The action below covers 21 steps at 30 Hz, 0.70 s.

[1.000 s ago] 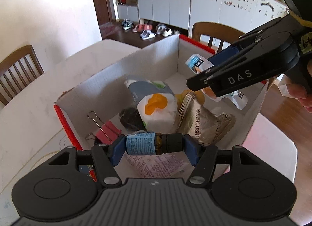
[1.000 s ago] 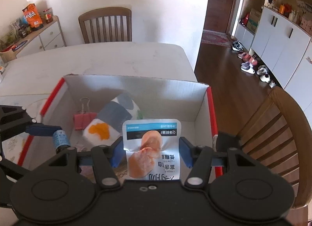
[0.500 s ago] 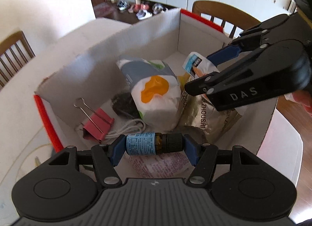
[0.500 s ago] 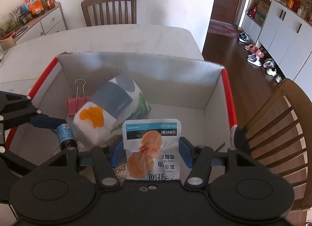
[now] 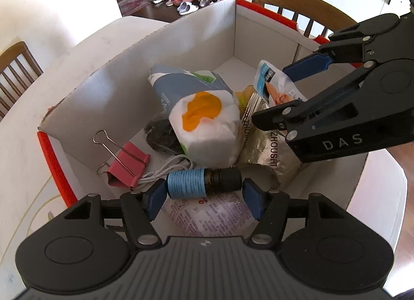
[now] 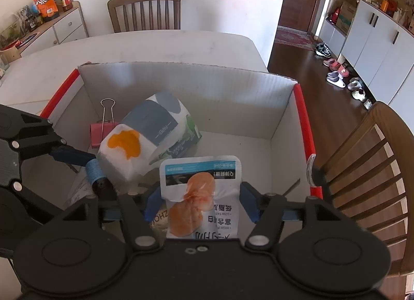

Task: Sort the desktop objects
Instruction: 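Lower both tools into the box and open them to release bottle and packet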

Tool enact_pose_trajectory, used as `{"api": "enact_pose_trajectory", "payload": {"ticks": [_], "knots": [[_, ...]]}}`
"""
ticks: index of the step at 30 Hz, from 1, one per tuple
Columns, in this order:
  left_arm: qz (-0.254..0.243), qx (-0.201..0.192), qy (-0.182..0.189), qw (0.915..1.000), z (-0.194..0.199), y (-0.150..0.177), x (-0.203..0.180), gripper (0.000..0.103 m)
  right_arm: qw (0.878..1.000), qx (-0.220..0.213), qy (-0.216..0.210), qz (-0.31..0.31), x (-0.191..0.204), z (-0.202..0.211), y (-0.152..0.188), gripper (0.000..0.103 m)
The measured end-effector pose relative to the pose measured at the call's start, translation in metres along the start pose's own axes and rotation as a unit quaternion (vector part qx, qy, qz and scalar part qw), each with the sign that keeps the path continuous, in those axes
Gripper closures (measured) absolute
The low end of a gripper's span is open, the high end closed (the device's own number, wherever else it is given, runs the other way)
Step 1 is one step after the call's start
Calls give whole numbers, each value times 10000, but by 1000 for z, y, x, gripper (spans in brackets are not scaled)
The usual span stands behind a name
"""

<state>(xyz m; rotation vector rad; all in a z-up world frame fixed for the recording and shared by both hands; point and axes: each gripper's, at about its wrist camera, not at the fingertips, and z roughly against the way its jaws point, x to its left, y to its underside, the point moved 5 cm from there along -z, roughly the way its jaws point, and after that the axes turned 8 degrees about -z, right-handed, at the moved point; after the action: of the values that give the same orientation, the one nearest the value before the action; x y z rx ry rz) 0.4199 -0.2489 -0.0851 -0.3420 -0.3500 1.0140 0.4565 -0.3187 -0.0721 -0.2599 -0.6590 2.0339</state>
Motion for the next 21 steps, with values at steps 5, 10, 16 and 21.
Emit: {"api": "enact_pose_trajectory", "payload": {"ticks": [5,10,16,21], "knots": [[95,-165,-53,9998,11,0,4,34,10000,-55,-29,-1,5,8,1,29],[181,-311,-103,9993,25,5,7,33,9999,-127,-39,-30,6,20,2,27],[239,-563,-82,9981,44,12,7,27,9995,-260,-116,-129,5,38,4,24],[417,-845,-100,9955,66,24,4,27,9989,-378,-206,-197,7,56,7,24]]}}
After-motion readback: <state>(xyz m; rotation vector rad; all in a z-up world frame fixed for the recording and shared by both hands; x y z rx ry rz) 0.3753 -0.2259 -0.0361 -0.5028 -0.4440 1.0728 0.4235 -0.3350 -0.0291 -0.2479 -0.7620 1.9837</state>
